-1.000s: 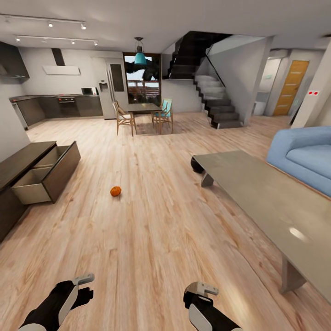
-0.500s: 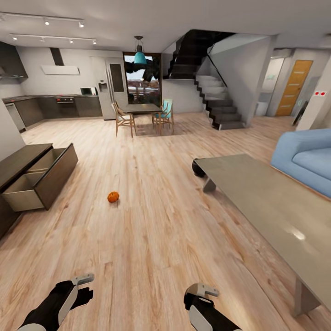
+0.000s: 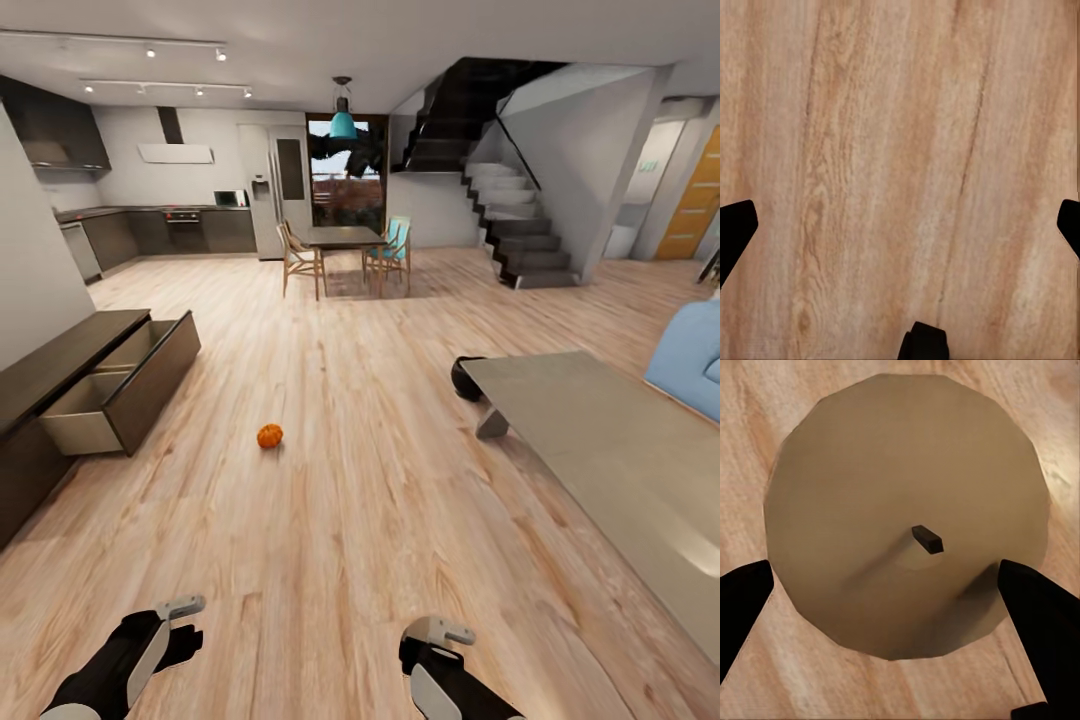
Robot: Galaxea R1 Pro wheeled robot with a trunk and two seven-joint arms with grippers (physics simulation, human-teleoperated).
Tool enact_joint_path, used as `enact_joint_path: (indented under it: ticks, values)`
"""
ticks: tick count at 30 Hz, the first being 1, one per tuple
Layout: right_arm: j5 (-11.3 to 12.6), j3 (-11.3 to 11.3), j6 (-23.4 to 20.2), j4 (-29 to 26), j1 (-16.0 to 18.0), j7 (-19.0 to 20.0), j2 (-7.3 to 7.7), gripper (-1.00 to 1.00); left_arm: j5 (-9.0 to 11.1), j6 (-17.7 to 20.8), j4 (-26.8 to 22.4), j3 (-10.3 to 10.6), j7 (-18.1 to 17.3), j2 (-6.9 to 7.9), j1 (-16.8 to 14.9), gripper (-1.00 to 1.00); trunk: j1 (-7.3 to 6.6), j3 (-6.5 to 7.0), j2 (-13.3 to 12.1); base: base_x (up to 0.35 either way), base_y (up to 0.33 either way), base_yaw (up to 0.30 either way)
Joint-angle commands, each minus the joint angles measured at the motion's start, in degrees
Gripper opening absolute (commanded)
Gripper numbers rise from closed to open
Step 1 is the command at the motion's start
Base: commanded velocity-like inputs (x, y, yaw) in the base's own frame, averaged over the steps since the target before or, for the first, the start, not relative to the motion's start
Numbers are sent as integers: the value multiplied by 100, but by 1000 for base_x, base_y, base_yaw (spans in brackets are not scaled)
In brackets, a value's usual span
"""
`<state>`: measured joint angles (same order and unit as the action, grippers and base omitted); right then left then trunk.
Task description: Place each of the two pumpkins and all three candles from the living room inside a cabinet in the living room (use any cabinet), then make sure every cabinet is closed, and position the cauldron so it is next to a table in the living room.
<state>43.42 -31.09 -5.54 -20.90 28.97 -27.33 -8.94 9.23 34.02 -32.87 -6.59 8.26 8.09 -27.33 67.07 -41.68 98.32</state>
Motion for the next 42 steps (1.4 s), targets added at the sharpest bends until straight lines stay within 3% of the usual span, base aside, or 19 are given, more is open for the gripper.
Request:
enact_joint_path:
  ticks: [1,30,42]
  values:
    - [-10,-2,0,-1,1,0,2,-100,0,0,0,0,0,-2,0,100,0,0,0,321,0,18]
    - [-14,-2,0,-1,-3,0,-17,-100,0,-3,0,7,0,-5,0,100,0,0,0,321,0,1]
    - [-18,-3,0,-1,-1,0,-21,-100,-9,-45,0,9,0,-2,0,100,0,0,0,321,-101,80]
